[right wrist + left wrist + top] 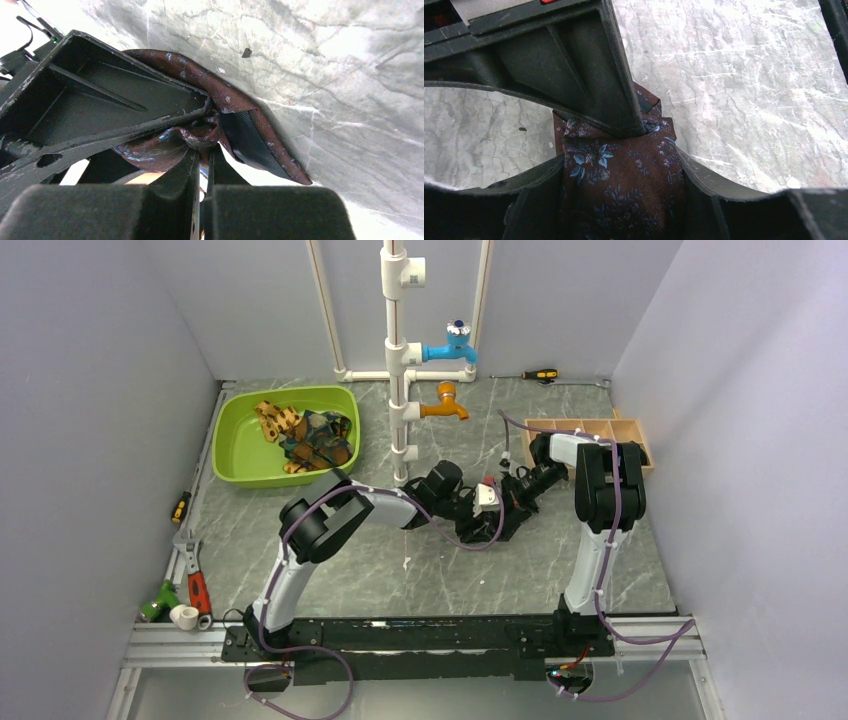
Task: Roll the ties
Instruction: Roll the tie at the center of the board.
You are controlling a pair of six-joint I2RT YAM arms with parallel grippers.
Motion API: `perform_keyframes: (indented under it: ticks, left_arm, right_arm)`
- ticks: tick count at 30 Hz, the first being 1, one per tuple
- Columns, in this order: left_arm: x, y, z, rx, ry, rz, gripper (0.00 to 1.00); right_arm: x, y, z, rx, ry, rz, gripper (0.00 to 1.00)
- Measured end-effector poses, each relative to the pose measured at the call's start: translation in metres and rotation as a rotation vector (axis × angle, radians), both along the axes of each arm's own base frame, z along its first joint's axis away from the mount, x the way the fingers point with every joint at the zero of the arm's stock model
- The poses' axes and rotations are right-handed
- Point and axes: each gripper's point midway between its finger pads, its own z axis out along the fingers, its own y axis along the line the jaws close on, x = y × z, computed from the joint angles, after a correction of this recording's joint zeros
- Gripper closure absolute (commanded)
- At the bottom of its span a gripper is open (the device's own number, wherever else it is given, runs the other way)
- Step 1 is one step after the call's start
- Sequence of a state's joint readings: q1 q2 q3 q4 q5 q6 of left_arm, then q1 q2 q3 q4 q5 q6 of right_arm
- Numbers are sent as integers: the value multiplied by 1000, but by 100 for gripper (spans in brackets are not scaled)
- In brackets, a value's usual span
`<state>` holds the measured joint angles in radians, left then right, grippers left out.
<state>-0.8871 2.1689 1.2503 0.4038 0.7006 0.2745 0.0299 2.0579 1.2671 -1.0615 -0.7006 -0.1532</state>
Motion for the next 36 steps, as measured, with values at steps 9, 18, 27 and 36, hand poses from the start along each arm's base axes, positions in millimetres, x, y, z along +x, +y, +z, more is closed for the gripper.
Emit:
perform_keyframes:
  ticks: [9,18,27,36]
  left_arm:
    - [2,-5,0,14,-23,4,33]
    - [0,0,2,-22,-21,-33,38]
    - [2,-5,2,31,7,-20,89]
    - [5,-4,-2,66,-52,-22,97]
  right_arm:
    - [-1,-6,-4,-58,-7,11,100]
    - [-3,-8,-6,-75,-7,19,100]
    - [-2,-11,-5,-83,-21,38,83]
    - [17,-42,20,-100,-185,9,45]
